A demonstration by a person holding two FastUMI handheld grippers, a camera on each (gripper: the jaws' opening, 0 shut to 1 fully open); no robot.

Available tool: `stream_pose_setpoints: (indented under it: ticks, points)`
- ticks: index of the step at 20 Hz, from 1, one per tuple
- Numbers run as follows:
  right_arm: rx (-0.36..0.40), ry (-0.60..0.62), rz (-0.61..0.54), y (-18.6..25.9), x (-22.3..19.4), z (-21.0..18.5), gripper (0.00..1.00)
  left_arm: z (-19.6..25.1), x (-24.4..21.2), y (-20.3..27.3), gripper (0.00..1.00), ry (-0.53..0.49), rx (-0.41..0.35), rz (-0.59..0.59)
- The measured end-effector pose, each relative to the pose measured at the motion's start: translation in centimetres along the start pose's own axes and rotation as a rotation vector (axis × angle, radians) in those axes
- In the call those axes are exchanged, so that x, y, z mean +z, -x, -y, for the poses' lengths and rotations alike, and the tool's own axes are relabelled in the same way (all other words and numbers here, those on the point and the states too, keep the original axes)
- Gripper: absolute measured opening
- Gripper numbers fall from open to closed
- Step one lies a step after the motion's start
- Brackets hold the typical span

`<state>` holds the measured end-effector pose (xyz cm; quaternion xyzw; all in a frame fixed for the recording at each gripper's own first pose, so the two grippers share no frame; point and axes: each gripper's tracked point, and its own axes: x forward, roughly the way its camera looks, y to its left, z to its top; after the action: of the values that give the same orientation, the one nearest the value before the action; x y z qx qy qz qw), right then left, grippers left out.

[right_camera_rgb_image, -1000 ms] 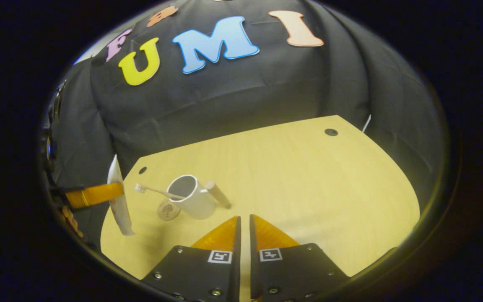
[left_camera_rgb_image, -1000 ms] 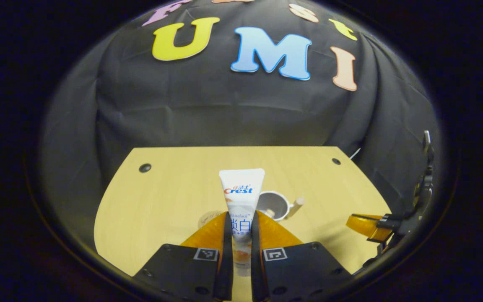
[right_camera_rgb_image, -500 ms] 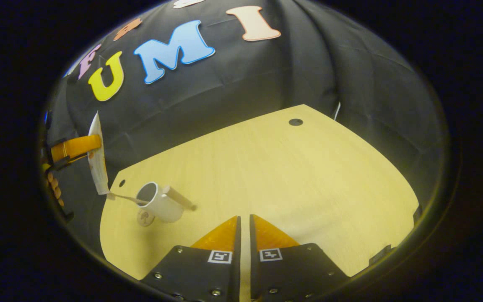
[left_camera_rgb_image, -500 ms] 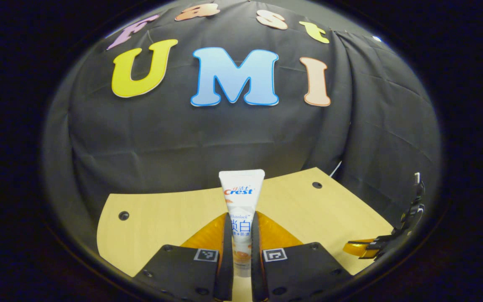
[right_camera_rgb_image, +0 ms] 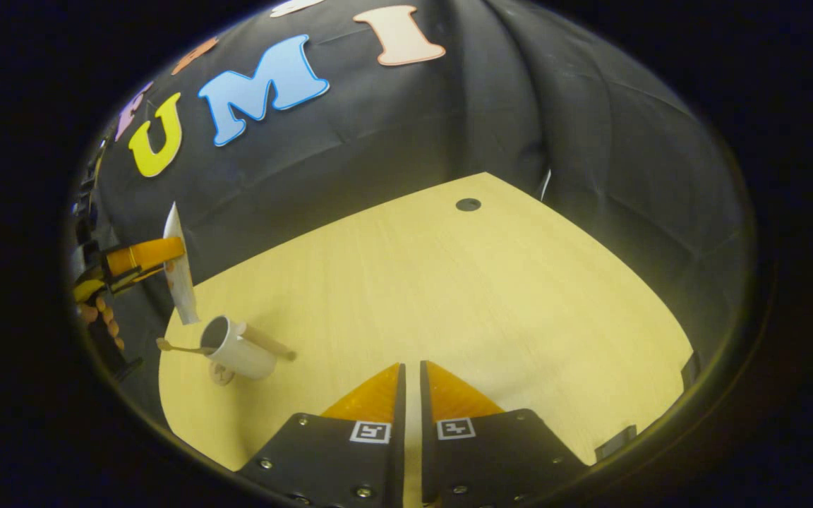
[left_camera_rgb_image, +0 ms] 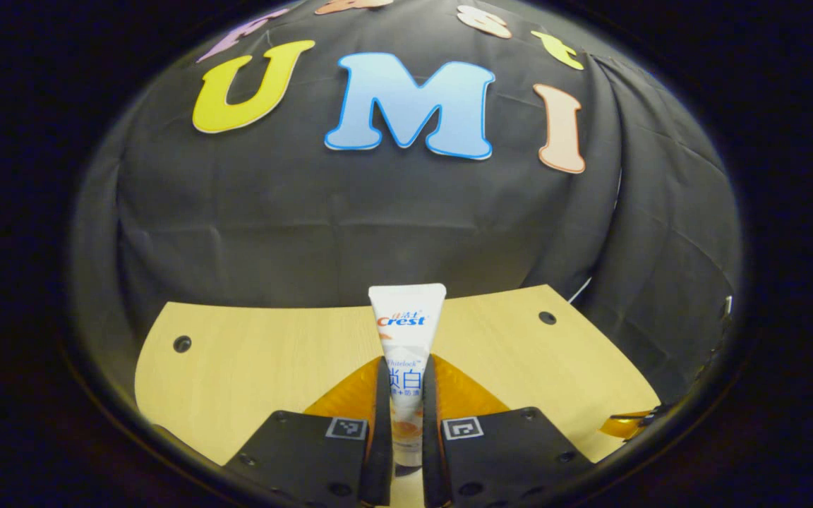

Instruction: Put the toothbrush and toothpaste on the desktop into the cup, then pick up the cup and place it on the coaster on the desktop.

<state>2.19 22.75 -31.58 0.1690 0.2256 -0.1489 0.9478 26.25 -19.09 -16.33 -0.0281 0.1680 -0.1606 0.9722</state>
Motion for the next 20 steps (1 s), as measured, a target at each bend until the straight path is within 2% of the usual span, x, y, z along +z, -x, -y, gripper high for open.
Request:
stream_pose_setpoints:
  ticks: [4,9,15,17,18,19,20]
  points:
    - [-0.013,0.024,-0.013,-0.1,0.4,0.9,0.09,-1.4,-2.9,-1.6,0.24,0.011,0.069,-0.021]
    - [-0.014,0.049,-0.033,-0.2,0.3,1.1,0.09,-1.7,-6.9,-1.7,0.25,0.027,0.111,-0.050]
    - [-0.011,0.088,-0.059,0.3,-0.4,1.3,0.09,-1.8,-7.8,-1.7,0.25,-0.011,0.164,-0.008]
    - [-0.009,0.089,-0.058,0.5,-0.1,1.3,0.09,-1.3,-8.1,-1.0,0.29,-0.011,0.158,-0.006]
    - [-0.008,0.087,-0.055,0.5,0.0,1.2,0.09,-0.8,-8.0,-0.8,0.34,-0.009,0.148,0.002]
    - [-0.007,0.087,-0.052,0.5,0.2,1.1,0.09,-0.7,-7.8,-0.1,0.40,-0.004,0.153,0.015]
    - [-0.004,0.086,-0.049,0.7,0.2,1.1,0.09,-0.5,-7.8,0.2,0.53,0.004,0.143,0.021]
